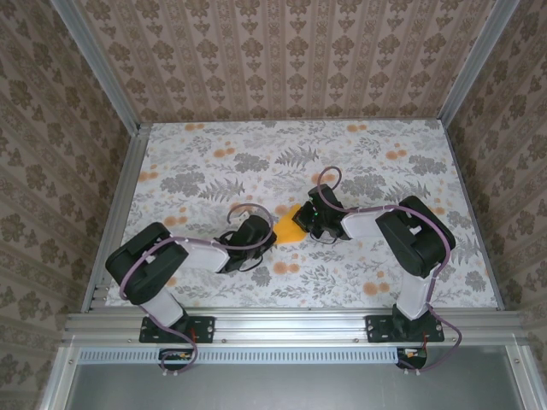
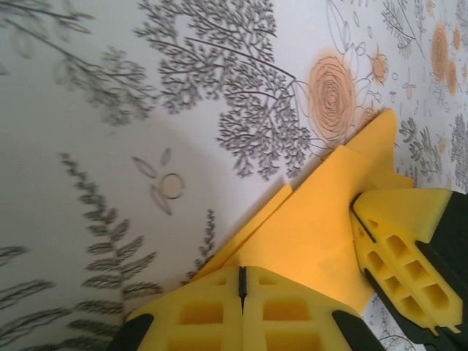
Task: Fold a paper plane with a square sheet of paper (pick it up from the middle)
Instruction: Fourth fold the wing at the center of the table.
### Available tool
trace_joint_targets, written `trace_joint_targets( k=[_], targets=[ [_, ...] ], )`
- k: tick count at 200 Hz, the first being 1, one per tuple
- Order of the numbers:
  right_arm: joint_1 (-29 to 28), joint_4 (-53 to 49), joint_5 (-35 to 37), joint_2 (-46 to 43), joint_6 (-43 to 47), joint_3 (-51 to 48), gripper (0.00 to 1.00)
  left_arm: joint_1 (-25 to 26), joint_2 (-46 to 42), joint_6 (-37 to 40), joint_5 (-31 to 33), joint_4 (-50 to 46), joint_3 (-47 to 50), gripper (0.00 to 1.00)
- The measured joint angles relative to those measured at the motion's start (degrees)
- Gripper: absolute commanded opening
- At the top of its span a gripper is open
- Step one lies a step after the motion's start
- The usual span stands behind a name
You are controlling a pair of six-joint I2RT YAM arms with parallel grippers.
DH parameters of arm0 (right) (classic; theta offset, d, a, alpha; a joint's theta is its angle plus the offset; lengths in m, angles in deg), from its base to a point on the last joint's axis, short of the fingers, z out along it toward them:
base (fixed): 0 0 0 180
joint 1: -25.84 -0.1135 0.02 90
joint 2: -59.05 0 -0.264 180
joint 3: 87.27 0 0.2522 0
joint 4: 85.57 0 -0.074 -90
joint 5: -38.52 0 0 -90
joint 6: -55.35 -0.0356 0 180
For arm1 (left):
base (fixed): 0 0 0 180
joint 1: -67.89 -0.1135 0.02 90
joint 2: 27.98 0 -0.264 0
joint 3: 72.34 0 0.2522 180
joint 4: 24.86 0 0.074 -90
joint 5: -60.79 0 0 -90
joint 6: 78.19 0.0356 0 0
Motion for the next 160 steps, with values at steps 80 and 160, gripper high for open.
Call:
trace_joint_targets(
  k=[80, 160],
  targets=[
    [0.0, -0.02, 0.0, 0.0, 0.04, 0.0, 0.0, 1.42, -5.73, -2.86, 3.82, -4.81, 3.61, 0.06],
    [0.0, -0.33, -0.04, 0.0, 0.35, 0.17, 0.0, 1.9, -11.32, -3.85, 6.08, -10.75, 6.45, 0.09]
  ],
)
